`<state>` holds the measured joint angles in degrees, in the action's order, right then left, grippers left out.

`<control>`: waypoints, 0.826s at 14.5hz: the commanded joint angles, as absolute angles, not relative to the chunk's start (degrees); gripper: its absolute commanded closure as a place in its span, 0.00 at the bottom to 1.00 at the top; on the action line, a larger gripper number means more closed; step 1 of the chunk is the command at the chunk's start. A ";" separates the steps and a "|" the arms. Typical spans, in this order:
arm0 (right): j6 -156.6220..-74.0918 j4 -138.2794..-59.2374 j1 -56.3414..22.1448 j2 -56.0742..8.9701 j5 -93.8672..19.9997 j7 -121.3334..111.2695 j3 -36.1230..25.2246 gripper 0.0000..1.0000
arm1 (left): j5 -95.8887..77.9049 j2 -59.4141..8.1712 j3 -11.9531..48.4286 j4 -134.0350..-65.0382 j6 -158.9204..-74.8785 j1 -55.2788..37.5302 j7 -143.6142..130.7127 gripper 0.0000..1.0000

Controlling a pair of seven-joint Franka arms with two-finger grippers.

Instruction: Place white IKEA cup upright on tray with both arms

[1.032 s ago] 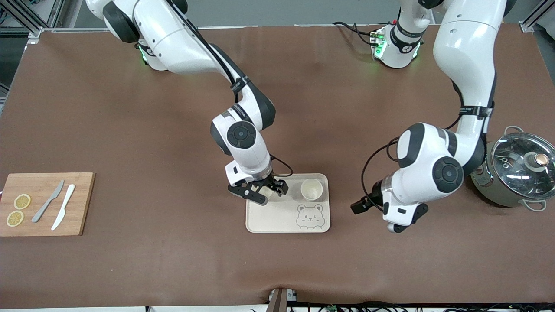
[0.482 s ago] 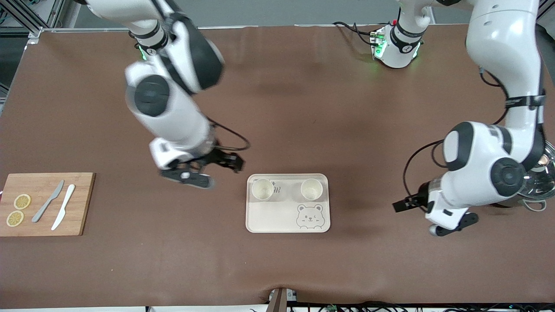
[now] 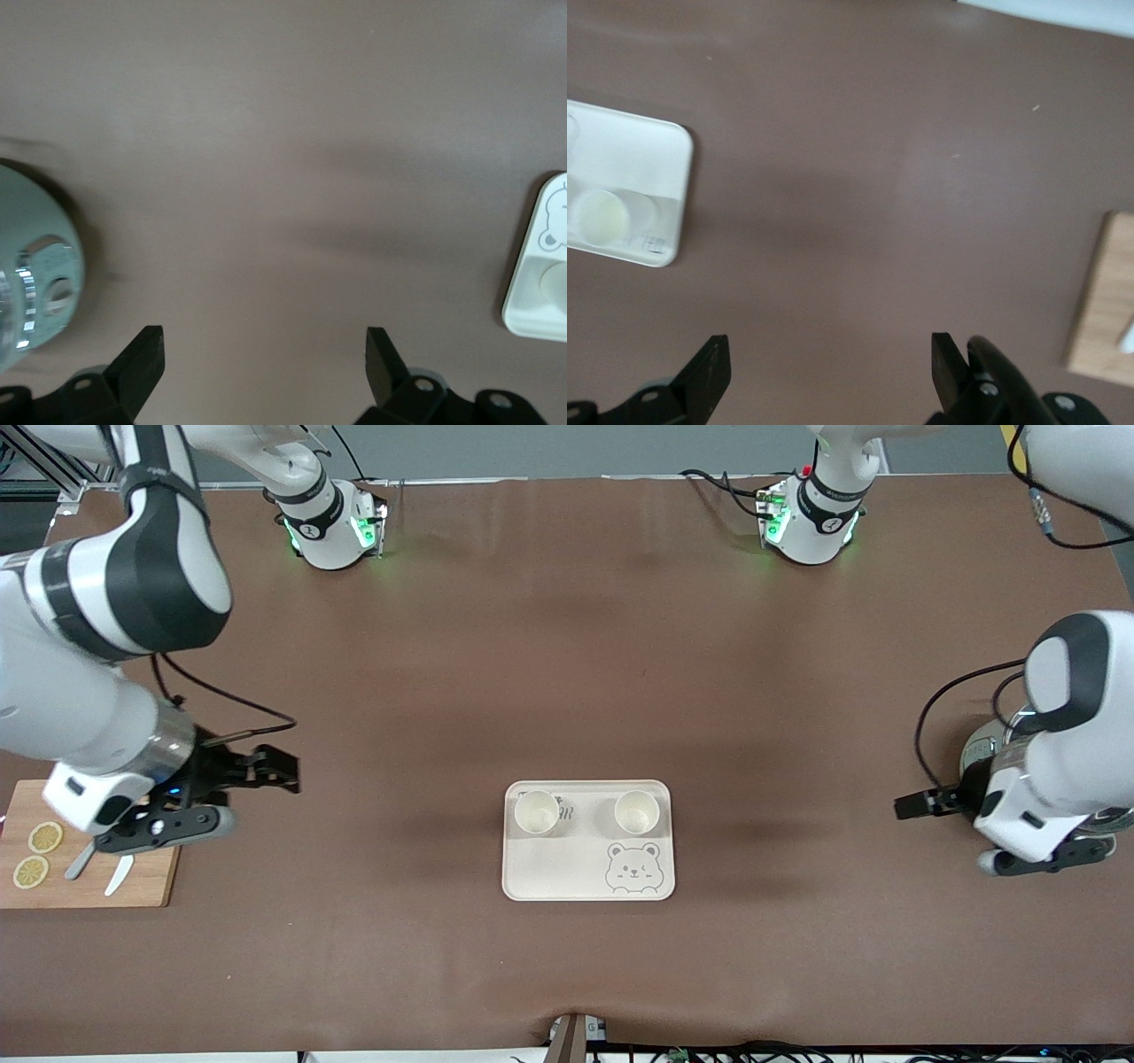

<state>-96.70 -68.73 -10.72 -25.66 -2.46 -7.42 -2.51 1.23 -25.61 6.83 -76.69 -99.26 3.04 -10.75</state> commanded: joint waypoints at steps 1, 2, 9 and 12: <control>-102.28 -69.70 -9.40 -25.84 2.63 -16.07 -1.67 0.00 | 2.37 -20.84 7.29 -78.22 -96.95 5.52 -8.01 0.00; -102.65 -69.70 -9.58 -26.10 2.64 -16.00 -1.67 0.00 | 1.94 -19.18 7.29 -78.22 -96.16 6.23 -7.22 0.00; -101.78 -70.31 -12.04 -26.10 1.23 -6.56 -1.23 0.00 | 1.67 -11.96 7.29 -77.70 -91.85 7.91 -6.33 0.00; -100.73 -70.49 -13.36 -26.02 1.49 2.28 -1.14 0.00 | 1.41 -9.41 7.56 -77.70 -88.78 8.09 -6.24 0.00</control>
